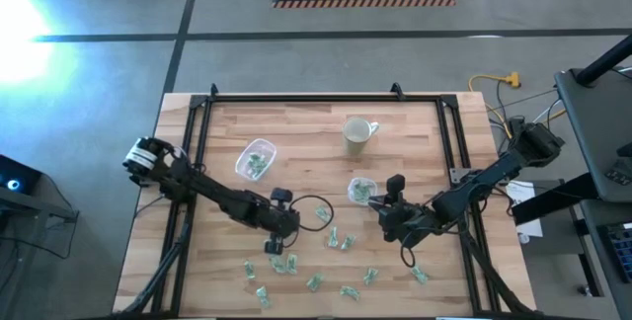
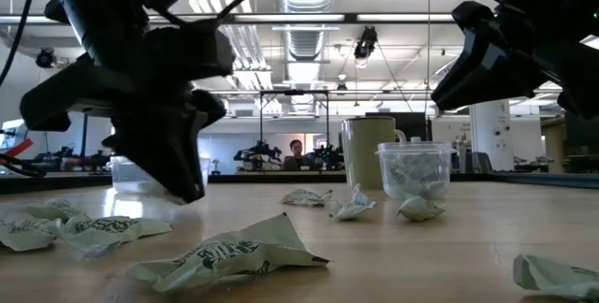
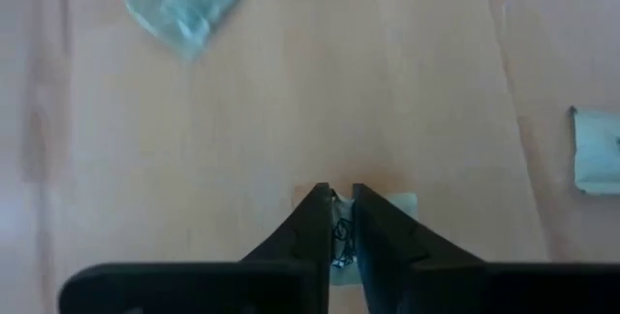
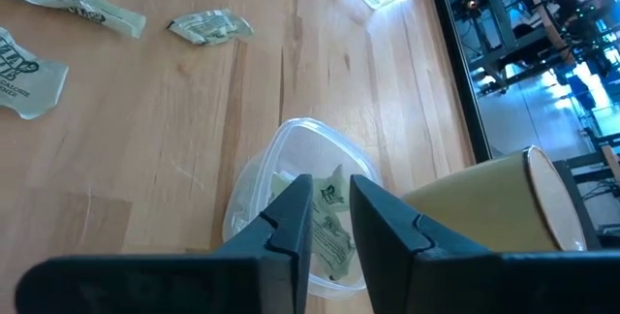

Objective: Pick and place Stevia / Truvia into bins
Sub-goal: Put the stevia packet into the left transparent container

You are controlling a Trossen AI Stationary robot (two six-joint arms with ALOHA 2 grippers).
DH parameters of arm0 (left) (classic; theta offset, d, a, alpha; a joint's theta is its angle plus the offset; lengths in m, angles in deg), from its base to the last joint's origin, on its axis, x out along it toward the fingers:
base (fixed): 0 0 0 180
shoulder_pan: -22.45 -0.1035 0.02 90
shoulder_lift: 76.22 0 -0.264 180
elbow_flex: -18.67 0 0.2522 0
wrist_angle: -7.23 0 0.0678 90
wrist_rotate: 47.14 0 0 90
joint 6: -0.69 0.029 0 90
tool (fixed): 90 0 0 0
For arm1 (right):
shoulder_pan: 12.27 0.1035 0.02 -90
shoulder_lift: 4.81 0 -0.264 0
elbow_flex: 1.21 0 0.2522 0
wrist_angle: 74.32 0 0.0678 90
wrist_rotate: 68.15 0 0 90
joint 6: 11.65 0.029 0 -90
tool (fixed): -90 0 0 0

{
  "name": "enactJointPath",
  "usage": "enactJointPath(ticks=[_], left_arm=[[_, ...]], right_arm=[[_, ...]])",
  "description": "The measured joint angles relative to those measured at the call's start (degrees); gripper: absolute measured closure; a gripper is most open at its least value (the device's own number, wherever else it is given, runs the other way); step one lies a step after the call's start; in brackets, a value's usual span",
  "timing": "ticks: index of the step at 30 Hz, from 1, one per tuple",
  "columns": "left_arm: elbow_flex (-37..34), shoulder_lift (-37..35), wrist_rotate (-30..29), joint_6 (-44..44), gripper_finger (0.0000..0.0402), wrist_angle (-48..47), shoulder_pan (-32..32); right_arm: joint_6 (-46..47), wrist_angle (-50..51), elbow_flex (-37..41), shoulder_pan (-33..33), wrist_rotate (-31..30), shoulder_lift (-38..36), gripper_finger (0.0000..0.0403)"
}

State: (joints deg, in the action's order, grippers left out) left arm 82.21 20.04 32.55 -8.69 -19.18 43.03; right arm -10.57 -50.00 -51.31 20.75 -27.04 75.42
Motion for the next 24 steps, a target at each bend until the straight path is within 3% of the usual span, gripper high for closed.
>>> enactJointPath(ticks=[6, 11, 16, 20, 24], left_arm=[[0.3, -3.4, -11.2, 2.3, 0.0386, -1.4, 0.0], [0.3, -7.7, -28.7, 1.6, 0.0387, -9.1, 0.0], [-0.6, -12.1, -46.3, -6.4, 0.0387, -21.1, -0.1], [-1.1, -15.2, -50.3, -15.9, 0.0387, -31.6, -0.3], [-4.1, -18.2, -50.2, -20.3, 0.0387, -34.7, -0.8]], right_arm=[[0.0, 0.0, 0.0, 0.0, 0.0, 0.0, 0.0341], [0.0, 0.0, 0.0, 0.0, 0.0, 0.0, 0.034], [0.0, -0.1, 0.0, 0.0, 0.0, 0.0, 0.0344], [0.0, -0.1, 0.0, 0.0, 0.0, 0.0, 0.0343], [0.0, -0.2, 0.0, 0.0, 0.0, 0.0, 0.0342]])
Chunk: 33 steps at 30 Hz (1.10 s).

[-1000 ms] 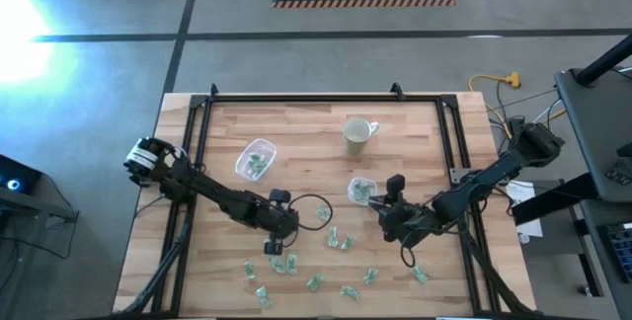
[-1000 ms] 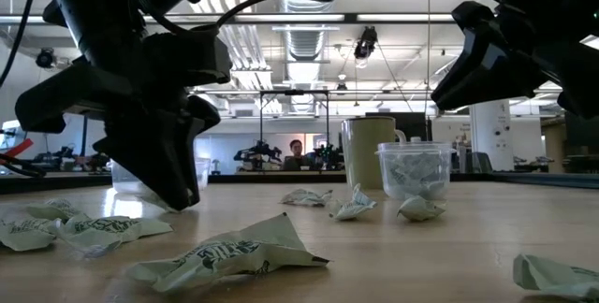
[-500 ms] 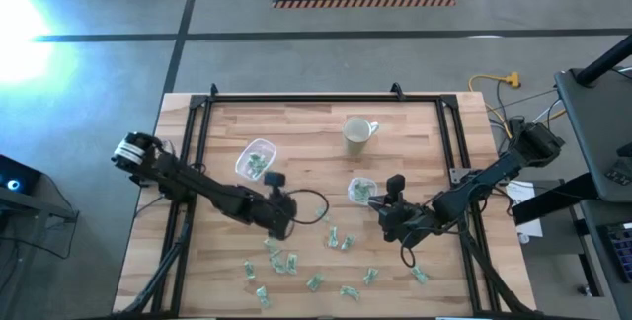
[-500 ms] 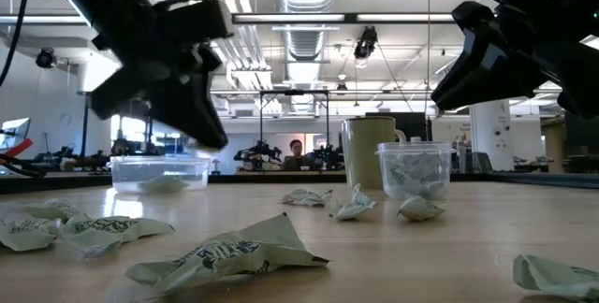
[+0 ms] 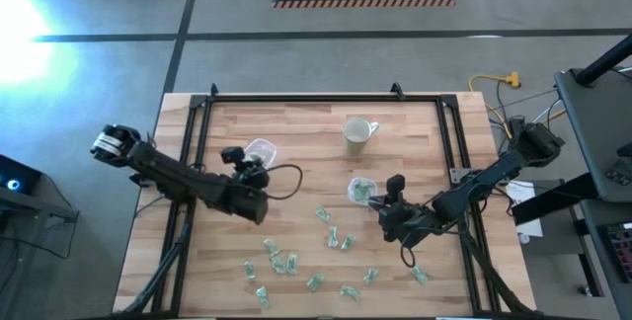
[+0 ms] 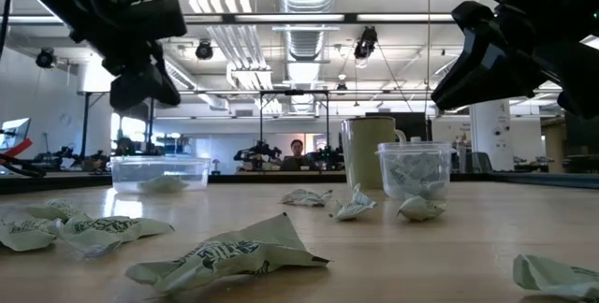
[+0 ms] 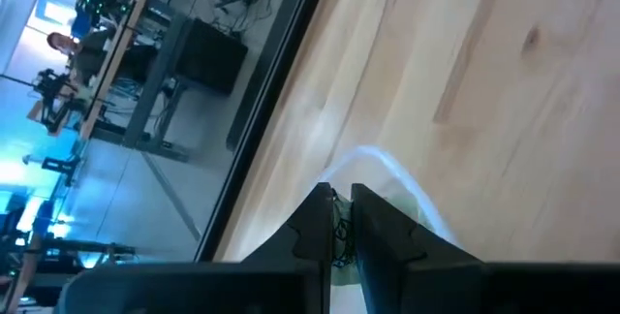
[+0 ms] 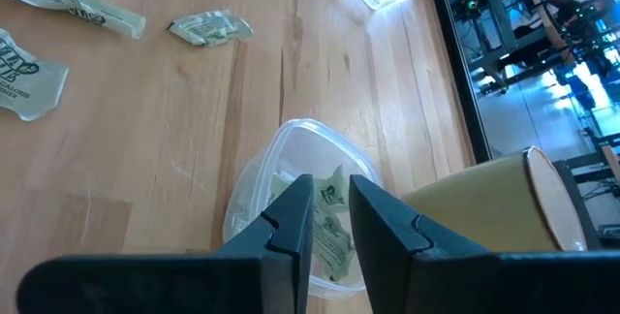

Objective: Pick and place Stevia / Truvia into bins
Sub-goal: Put the stevia packet into the left transparent container, then put the stevia packet into the right transparent container

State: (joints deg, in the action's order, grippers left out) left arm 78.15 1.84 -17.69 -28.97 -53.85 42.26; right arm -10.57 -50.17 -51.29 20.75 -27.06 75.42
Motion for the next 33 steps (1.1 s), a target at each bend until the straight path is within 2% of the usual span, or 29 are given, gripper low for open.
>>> enactJointPath(ticks=[9, 15, 18, 25, 29, 31, 33], left_arm=[[-8.4, -6.8, 0.6, -3.4, 0.0388, 3.3, 0.0], [-10.2, -9.4, 2.3, -5.4, 0.0385, 4.9, 0.0], [-10.4, -9.5, 2.6, -6.0, 0.0364, 4.9, 0.0], [-10.5, -8.4, 1.6, -6.0, 0.0278, 4.9, 0.0], [-10.4, -8.8, 1.4, -5.7, 0.0244, 4.8, 0.0], [-10.0, -9.2, 1.4, -5.7, 0.0234, 4.8, 0.0], [-9.1, -9.3, 1.7, -5.5, 0.023, 4.9, 0.0]], right_arm=[[0.0, -0.2, 0.0, 0.0, 0.0, 0.0, 0.0341], [0.2, -0.3, 0.0, 0.0, 0.0, 0.0, 0.0345], [0.2, -0.3, 0.0, 0.0, 0.0, 0.0, 0.0346], [0.4, -0.3, 0.0, 0.0, 0.0, 0.0, 0.0346], [0.6, -0.3, 0.0, 0.0, 0.0, 0.0, 0.0346], [1.3, -0.3, 0.0, 0.0, 2.0, 0.0, 0.0346], [1.5, -0.4, 0.0, -0.1, 7.0, 0.0, 0.0346]])
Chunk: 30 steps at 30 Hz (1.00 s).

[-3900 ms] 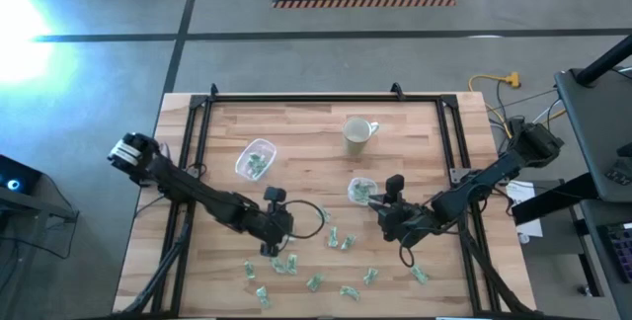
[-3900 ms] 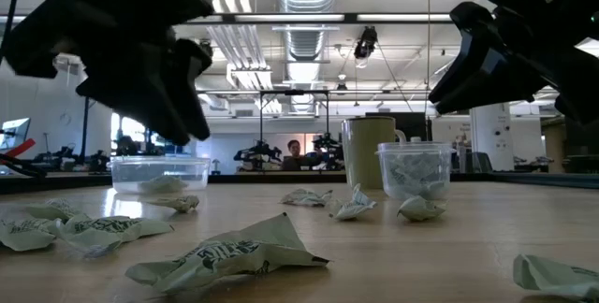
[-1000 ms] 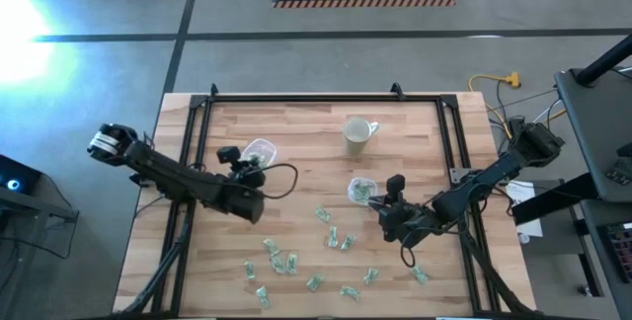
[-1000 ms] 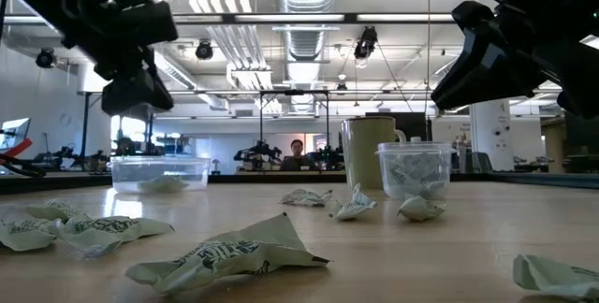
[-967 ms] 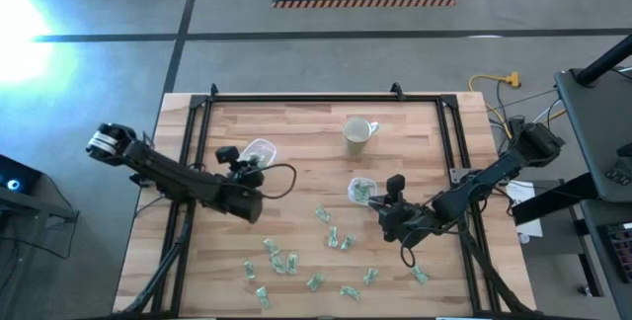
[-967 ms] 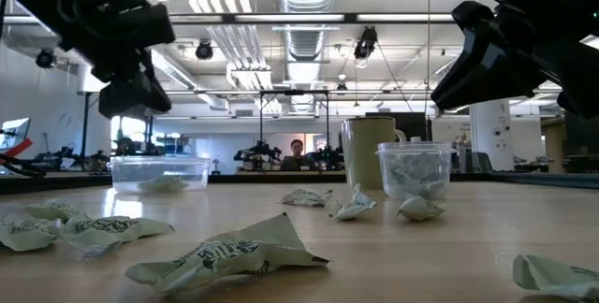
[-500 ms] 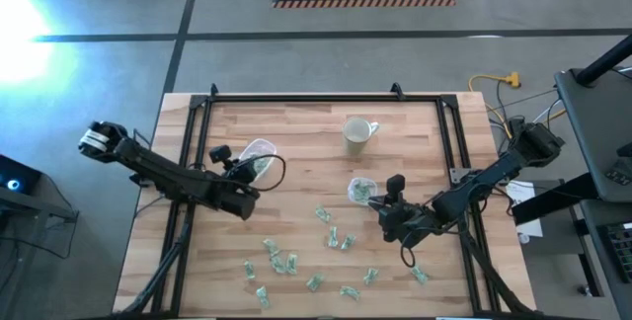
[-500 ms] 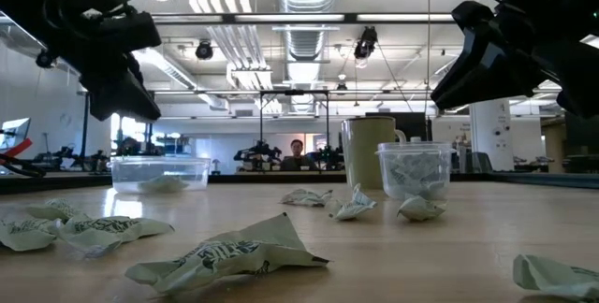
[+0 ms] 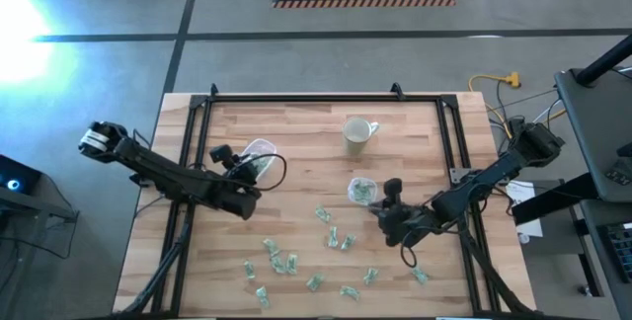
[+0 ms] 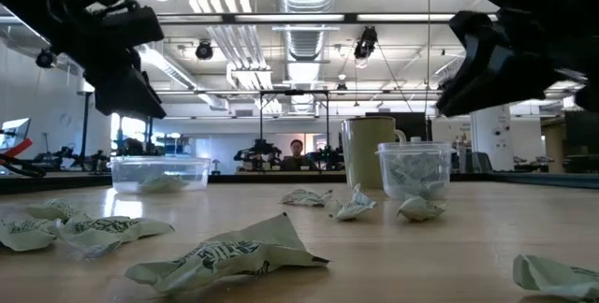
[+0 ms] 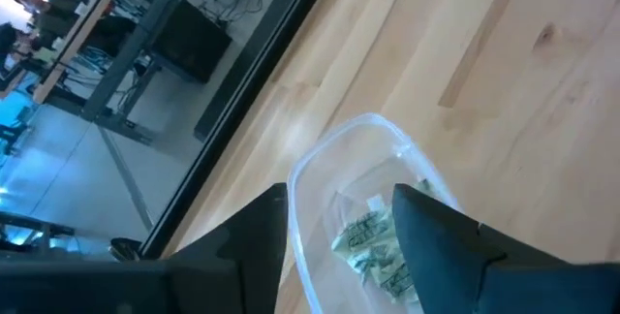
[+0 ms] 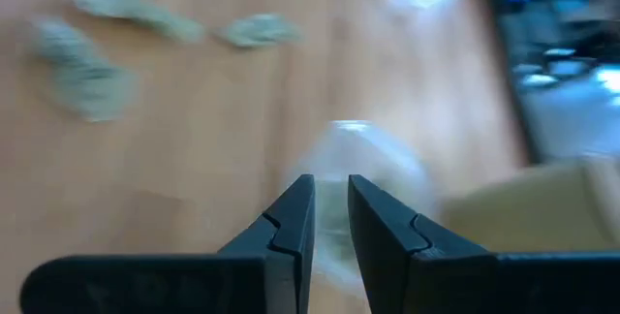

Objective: Pick and place Stevia / Truvia into bins
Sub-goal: Put the stevia packet into the right transparent container

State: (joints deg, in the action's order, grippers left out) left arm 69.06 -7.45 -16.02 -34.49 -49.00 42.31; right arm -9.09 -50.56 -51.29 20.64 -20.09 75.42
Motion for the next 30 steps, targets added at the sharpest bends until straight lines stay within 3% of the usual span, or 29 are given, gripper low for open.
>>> enactJointPath(ticks=[8, 12, 21, 30], left_arm=[[2.2, -0.1, 4.1, 1.3, 0.0228, 0.4, 0.0], [1.9, -0.1, 4.5, 1.4, 0.0228, 0.4, 0.0], [1.7, -0.1, 4.7, 1.4, 0.0228, 0.5, 0.0], [1.5, -0.1, 4.7, 1.4, 0.0228, 1.2, 0.0]], right_arm=[[-3.2, -9.7, 0.0, 0.1, 19.7, 0.2, 0.0346], [-6.6, -16.7, 0.0, 0.1, 26.3, 1.4, 0.0346], [-11.1, -28.7, 0.0, -0.9, 27.2, 9.9, 0.0341], [-10.5, -31.3, -1.0, -2.6, 27.4, 16.4, 0.029]])
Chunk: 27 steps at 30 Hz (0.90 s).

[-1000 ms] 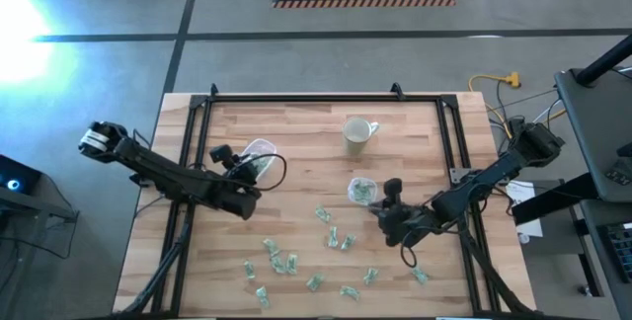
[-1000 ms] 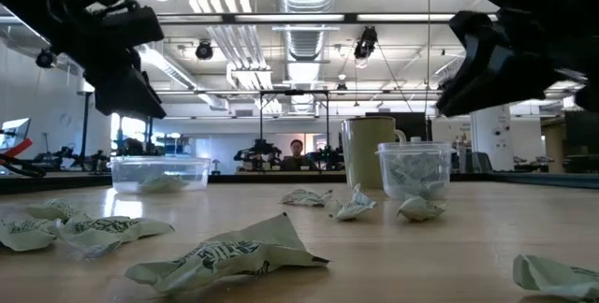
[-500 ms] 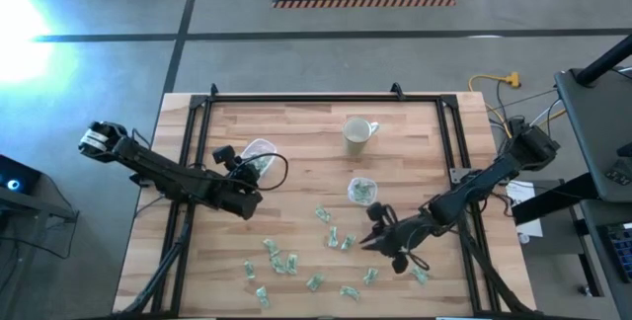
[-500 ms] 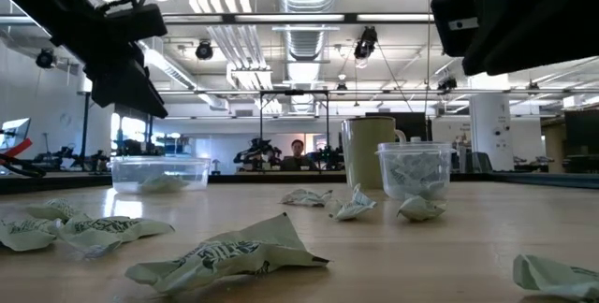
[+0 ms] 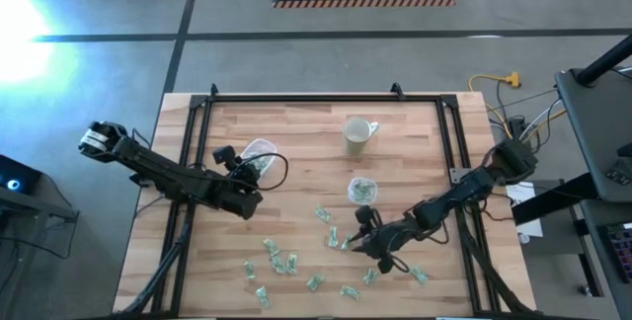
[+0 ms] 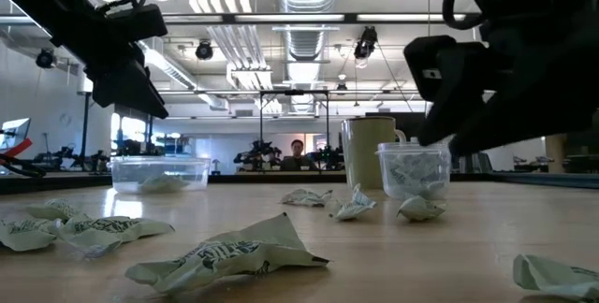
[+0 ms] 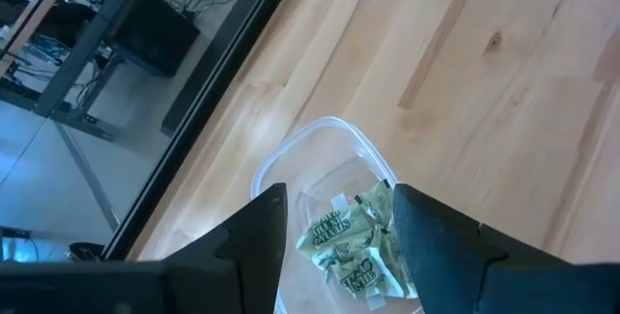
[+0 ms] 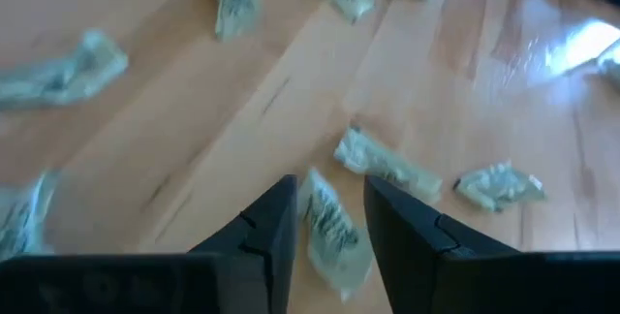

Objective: Pick and place Stevia / Truvia into bins
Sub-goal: Put the stevia packet into the right transparent container

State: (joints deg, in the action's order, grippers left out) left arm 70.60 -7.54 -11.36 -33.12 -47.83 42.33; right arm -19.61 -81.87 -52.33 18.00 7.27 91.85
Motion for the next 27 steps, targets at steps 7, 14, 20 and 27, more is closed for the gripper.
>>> enactJointPath(ticks=[7, 14, 20, 27], left_arm=[[-0.1, 0.2, 0.1, 0.0, 0.0228, 0.2, 0.0], [-0.1, 0.2, 0.1, 0.0, 0.0228, 0.3, 0.0], [-0.1, 0.2, -0.1, 0.0, 0.0228, 0.3, 0.0], [-0.1, 0.2, 0.0, 0.0, 0.0228, 0.3, 0.0]], right_arm=[[-0.3, -0.3, -3.5, -1.2, 4.4, 3.9, 0.0259], [0.0, 3.1, -5.8, -1.9, 4.3, 5.9, 0.0244], [3.6, 5.0, -5.9, -3.4, 4.3, 5.9, 0.0241], [6.2, 6.8, -6.0, -3.6, 4.6, 5.9, 0.0241]])
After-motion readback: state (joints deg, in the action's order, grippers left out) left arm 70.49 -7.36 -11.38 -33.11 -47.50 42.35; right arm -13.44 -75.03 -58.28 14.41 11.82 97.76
